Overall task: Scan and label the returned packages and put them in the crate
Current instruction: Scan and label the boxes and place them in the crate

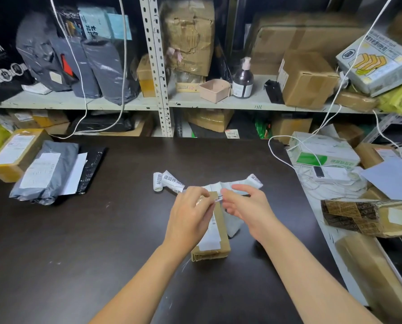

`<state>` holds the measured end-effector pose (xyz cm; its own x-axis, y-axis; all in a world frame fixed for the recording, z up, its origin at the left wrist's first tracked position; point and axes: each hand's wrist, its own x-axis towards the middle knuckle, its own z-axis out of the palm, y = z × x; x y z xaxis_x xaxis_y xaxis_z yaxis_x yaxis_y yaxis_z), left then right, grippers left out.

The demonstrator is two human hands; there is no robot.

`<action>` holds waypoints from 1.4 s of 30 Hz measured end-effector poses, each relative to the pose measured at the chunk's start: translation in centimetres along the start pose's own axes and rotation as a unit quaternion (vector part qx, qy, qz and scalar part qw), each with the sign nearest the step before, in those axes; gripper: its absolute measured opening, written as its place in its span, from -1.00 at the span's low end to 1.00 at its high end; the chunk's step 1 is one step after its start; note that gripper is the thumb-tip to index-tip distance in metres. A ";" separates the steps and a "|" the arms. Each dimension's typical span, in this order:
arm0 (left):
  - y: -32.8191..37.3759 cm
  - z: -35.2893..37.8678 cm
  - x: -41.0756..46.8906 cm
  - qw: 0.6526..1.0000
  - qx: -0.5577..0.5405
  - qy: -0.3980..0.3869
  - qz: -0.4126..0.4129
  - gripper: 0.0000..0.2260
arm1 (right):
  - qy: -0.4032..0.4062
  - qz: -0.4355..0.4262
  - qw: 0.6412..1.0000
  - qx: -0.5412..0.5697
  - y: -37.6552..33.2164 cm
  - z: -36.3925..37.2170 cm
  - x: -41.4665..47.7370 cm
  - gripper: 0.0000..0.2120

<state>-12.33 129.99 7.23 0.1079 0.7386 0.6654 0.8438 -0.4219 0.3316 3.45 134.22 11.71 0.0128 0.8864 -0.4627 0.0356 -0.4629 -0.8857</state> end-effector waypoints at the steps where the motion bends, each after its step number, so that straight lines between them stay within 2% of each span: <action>1: -0.2 0.0 -0.3 1.000 0.005 -0.012 0.020 -0.98 | 0.010 -0.006 1.000 -0.017 0.0 0.1 0.0 -0.66; 5: -0.8 -0.8 -1.7 0.997 0.029 -0.057 0.044 -0.94 | 0.013 -0.001 0.998 -0.056 0.5 0.0 0.0 -0.66; 9: -0.7 -1.2 -2.7 0.996 0.069 -0.038 0.043 -0.91 | 0.023 0.055 0.997 -0.052 1.5 0.1 -0.2 -0.71; 12: -0.5 -1.0 -2.8 0.995 0.085 -0.030 0.048 -0.88 | -0.032 0.112 0.993 -0.011 1.7 0.5 -0.3 -0.62; 17: -1.1 -0.7 -2.9 0.992 0.075 -0.050 0.090 -0.93 | -0.013 0.045 0.999 -0.024 2.2 0.9 0.3 -0.66; 18: -1.4 -0.8 -3.0 0.994 0.055 -0.068 0.060 -0.87 | -0.014 0.032 0.999 -0.024 2.3 0.8 0.4 -0.68; 19: -1.5 -0.9 -3.0 0.996 0.020 -0.090 -0.004 -0.75 | -0.017 0.019 0.999 -0.029 2.5 0.6 0.4 -0.69; 20: -1.6 -1.1 -3.0 0.987 -0.041 -0.116 -0.102 -0.61 | -0.018 0.007 0.999 -0.039 2.7 0.5 0.5 -0.71; 21: -1.5 -1.3 -2.9 0.958 -0.127 -0.138 -0.217 -0.49 | -0.021 -0.001 0.999 -0.050 2.9 0.3 0.5 -0.72; 22: -1.3 -1.5 -2.7 0.906 -0.226 -0.143 -0.327 -0.43 | -0.027 -0.006 0.998 -0.056 3.2 0.2 0.5 -0.73; 23: -1.2 -1.5 -2.5 0.840 -0.318 -0.132 -0.419 -0.43 | -0.037 -0.010 0.998 -0.059 3.5 0.2 0.6 -0.73; 24: -1.3 -1.4 -2.3 0.776 -0.389 -0.113 -0.483 -0.48 | -0.044 -0.011 0.997 -0.063 3.8 0.2 0.6 -0.73; 25: -1.5 -1.1 -2.2 0.730 -0.431 -0.094 -0.522 -0.55 | -0.048 -0.013 0.996 -0.070 4.0 0.3 0.7 -0.73; 26: -1.7 -0.8 -2.1 0.704 -0.451 -0.080 -0.543 -0.61 | -0.046 -0.012 0.996 -0.079 4.3 0.5 0.8 -0.73; 27: -1.8 -0.7 -2.0 0.697 -0.450 -0.073 -0.553 -0.65 | -0.042 -0.011 0.995 -0.087 4.7 0.6 0.9 -0.74; 29: -2.1 -0.1 -2.1 0.714 -0.411 -0.071 -0.563 -0.71 | -0.028 -0.011 0.992 -0.119 5.4 1.0 1.3 -0.74; 32: -2.4 1.3 -2.7 0.767 -0.333 -0.075 -0.544 -0.79 | -0.001 -0.037 0.978 -0.204 6.6 1.7 2.2 -0.77; 37: -2.3 3.5 -4.5 0.863 -0.181 -0.122 -0.455 -0.87 | 0.020 -0.111 0.934 -0.338 8.5 3.0 3.3 -0.90; 40: -2.4 4.3 -5.3 0.903 -0.119 -0.154 -0.383 -0.86 | 0.005 -0.138 0.911 -0.389 9.3 3.7 3.5 -0.93; 42: -2.3 4.9 -5.6 0.917 -0.084 -0.179 -0.345 -0.84 | -0.001 -0.154 0.890 -0.430 9.6 4.0 3.6 -0.93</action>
<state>-12.33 129.45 -0.55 -0.2304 0.9731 0.0051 0.6857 0.1587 0.7104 -0.12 132.97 1.41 -0.1303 0.9702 -0.2044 0.7885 -0.0235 -0.6146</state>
